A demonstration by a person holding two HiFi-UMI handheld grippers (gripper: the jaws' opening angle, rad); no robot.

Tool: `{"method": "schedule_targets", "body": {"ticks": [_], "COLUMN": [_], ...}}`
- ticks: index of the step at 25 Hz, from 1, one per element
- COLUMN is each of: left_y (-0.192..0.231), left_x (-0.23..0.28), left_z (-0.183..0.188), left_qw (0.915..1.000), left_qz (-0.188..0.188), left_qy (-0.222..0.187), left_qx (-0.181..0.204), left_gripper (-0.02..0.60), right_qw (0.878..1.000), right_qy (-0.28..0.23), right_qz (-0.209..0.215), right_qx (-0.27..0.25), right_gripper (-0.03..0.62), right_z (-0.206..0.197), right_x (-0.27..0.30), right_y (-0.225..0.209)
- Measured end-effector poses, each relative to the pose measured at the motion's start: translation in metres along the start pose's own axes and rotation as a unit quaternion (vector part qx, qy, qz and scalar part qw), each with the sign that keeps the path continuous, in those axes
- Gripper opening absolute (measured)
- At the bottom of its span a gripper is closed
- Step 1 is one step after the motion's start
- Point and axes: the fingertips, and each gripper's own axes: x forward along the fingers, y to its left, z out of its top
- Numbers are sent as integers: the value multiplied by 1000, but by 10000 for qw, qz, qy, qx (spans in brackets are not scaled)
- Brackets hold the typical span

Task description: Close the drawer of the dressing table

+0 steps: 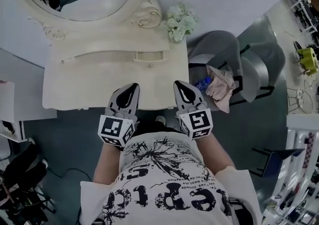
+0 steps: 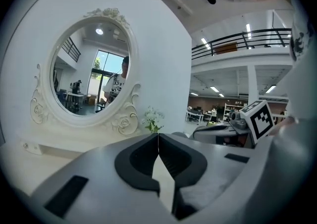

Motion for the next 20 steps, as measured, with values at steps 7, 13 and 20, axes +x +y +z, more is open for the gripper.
{"method": "schedule_targets", "body": {"ticks": [7, 13, 20], "left_y": [27, 62, 95], "left_x": [29, 57, 77], "left_z": [-15, -32, -61], "left_qw": [9998, 9997, 9986], "left_qz": [107, -161, -341], "left_qy": [78, 96, 125], "left_qx": [-121, 166, 387], "left_gripper": [18, 18, 18], "right_qw": [9996, 9988, 9954], "right_qy": [224, 409, 830], "right_qz": [96, 126, 175], "right_qx": [133, 237, 443], "right_gripper": [17, 17, 17], "right_z": [-19, -49, -105], "right_x": [43, 98, 154], "right_y": [-14, -8, 8]}}
